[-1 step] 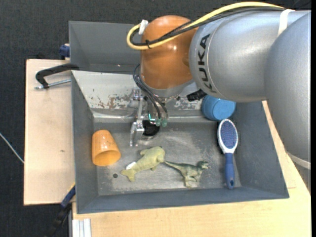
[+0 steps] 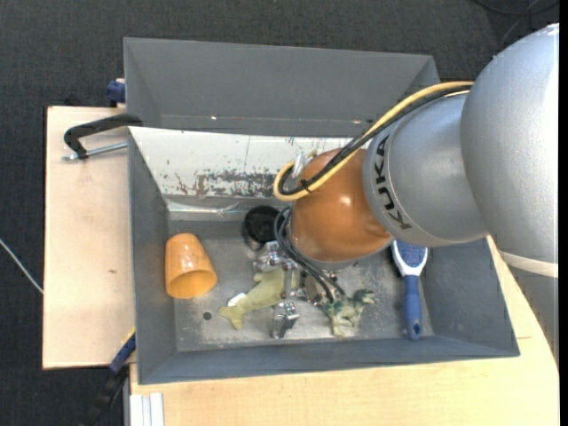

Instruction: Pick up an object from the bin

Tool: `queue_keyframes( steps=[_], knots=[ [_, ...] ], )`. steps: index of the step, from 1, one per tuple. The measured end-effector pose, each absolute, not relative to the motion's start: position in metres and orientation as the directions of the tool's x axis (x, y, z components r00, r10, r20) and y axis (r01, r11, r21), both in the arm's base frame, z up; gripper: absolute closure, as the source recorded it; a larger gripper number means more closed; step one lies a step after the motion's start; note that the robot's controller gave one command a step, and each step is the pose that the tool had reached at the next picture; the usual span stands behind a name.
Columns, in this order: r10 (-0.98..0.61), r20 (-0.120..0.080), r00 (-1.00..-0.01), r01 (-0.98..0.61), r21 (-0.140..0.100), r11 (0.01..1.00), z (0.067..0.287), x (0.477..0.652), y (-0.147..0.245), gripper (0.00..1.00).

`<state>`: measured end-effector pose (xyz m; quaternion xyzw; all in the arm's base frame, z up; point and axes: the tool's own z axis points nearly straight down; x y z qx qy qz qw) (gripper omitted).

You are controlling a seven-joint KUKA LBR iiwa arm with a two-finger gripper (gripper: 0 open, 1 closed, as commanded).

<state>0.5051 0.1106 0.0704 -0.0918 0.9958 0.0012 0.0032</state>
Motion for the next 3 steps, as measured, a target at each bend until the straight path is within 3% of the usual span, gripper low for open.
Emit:
queue_keyframes(
  steps=[1, 2, 3],
  knots=[
    [-0.384, -0.008, -0.923, -0.384, 0.0, 0.924, 0.102, 0.5, 0.109, 0.0],
    [-0.584, -0.007, -0.812, -0.584, -0.001, 0.812, 0.115, 0.496, 0.119, 0.0],
    [-0.787, -0.004, -0.617, -0.787, -0.001, 0.617, 0.071, 0.492, 0.112, 0.0]
  ],
)
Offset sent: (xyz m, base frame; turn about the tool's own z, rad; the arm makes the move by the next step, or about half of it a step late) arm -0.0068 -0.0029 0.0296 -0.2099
